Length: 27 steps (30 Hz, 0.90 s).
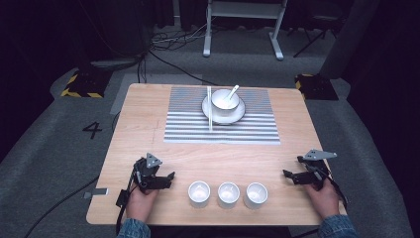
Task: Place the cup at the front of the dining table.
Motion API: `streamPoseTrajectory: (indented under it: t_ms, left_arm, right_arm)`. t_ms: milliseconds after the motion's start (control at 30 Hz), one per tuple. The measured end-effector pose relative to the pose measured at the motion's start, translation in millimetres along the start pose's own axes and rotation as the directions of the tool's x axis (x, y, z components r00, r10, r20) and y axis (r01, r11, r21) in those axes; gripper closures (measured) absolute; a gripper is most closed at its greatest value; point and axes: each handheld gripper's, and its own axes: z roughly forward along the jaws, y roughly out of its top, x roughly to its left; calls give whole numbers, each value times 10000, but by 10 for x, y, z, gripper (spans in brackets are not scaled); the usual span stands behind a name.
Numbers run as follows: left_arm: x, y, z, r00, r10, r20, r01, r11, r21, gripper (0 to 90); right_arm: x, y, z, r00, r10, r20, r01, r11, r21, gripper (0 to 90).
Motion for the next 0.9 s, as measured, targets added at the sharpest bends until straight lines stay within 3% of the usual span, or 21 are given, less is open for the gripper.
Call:
streamPoseTrajectory:
  t_ms: [167, 267, 300, 333, 400, 467, 600, 700, 767, 900]
  left_arm:
    - [15, -31, -45, 9997, 193, -146, -196, 9996, -207, 201]
    - [41, -30, -163, 9999, 80, -144, -94, 9946, -1035, 200]
    - [55, -27, -265, 9997, -96, 237, 137, 9835, -1803, 201]
    - [55, -27, -265, 9997, -96, 237, 137, 9835, -1803, 201]
    - [49, -30, -353, 9990, -88, 438, 189, 9712, -2377, 201]
    - [25, -38, -426, 9987, 17, 505, 132, 9561, -2927, 189]
    - [-44, -42, -534, 9965, 210, 804, 126, 9182, -3960, 177]
    - [-109, -29, -591, 9950, 456, 885, -19, 8973, -4414, 173]
    - [-147, -17, -620, 9941, 562, 927, -77, 8896, -4567, 175]
    - [-216, 7, -650, 9924, 637, 1052, -106, 8963, -4432, 187]
  right_arm:
    - [-1, 1, 0, 10000, -16, 6, 16, 10000, 1, 97]
    - [-2, 1, 0, 10000, -23, -2, 23, 10000, 1, 97]
    - [-2, 1, 0, 10000, -21, -4, 21, 10000, 0, 97]
    - [-2, 1, 0, 10000, -21, -4, 21, 10000, 0, 97]
    - [-2, 1, 0, 10000, -17, -7, 17, 10000, 1, 97]
    - [-2, 1, 0, 10000, -17, -5, 17, 10000, -1, 97]
    - [-2, 1, 0, 10000, -18, -5, 18, 10000, -1, 97]
    - [-2, 1, 0, 10000, -19, -8, 19, 10000, -1, 97]
    - [-3, 1, 0, 10000, -24, -3, 24, 10000, 2, 97]
    - [-2, 1, 0, 10000, -20, -7, 20, 10000, 1, 97]
